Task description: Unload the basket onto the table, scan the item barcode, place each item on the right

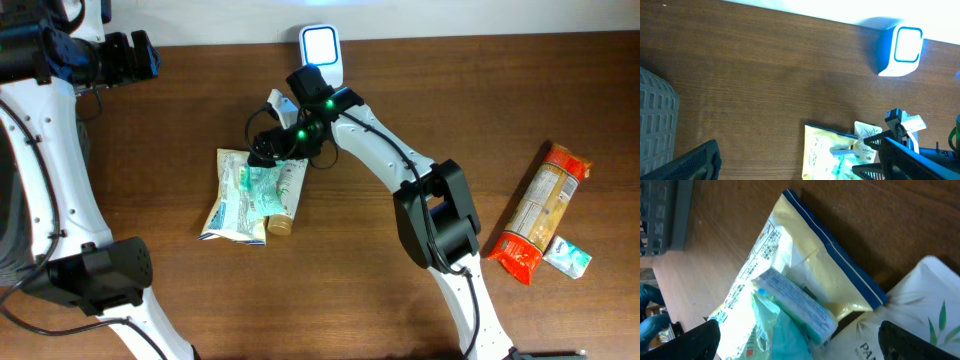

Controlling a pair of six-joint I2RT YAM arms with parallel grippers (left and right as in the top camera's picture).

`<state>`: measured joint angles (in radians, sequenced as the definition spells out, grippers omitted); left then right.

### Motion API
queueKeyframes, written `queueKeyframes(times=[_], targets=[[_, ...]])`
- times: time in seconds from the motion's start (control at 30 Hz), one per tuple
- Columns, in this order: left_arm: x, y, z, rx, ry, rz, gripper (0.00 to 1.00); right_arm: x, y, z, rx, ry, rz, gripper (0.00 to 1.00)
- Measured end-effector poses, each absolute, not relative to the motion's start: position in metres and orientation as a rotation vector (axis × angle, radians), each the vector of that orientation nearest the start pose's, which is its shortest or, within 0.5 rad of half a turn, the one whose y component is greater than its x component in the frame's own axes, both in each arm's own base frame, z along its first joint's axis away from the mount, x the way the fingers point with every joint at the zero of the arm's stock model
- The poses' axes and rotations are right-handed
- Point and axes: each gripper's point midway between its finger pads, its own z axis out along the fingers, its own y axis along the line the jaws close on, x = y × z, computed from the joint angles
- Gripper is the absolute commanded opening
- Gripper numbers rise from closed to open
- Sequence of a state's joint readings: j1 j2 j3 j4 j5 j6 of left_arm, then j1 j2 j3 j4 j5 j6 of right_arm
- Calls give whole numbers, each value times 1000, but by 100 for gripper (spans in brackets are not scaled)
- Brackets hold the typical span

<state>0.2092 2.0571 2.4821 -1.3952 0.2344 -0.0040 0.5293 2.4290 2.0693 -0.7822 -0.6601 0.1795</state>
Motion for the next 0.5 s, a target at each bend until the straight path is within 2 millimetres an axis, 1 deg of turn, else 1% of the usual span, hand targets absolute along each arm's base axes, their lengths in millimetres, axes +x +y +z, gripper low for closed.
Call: queueKeyframes(times=[0.03,0.07,0.13,0.27,0.3,0.33,0.4,0.43,0.5], targets=[[476,60,304,-176,2509,-215,99,426,372,64,-693,2693,1095,96],[476,60,304,-176,2509,-215,99,425,371,64,-700,2700,1093,91],[476,60,304,-176,2509,-215,99,423,369,62,-716,2704,1088,79],[476,60,304,-176,2509,-215,99,419,371,59,-759,2692,1082,76],[476,60,304,-176,2509,-215,99,418,374,58,-784,2674,1078,69],[476,60,304,-176,2509,-215,99,415,376,55,-799,2676,1075,59],[476,60,304,-176,2509,-215,99,407,379,48,-819,2693,1066,22],[476,60,304,-176,2509,-215,99,406,380,48,-828,2691,1062,4],[476,60,304,-176,2509,-215,99,406,380,49,-829,2685,1073,4]])
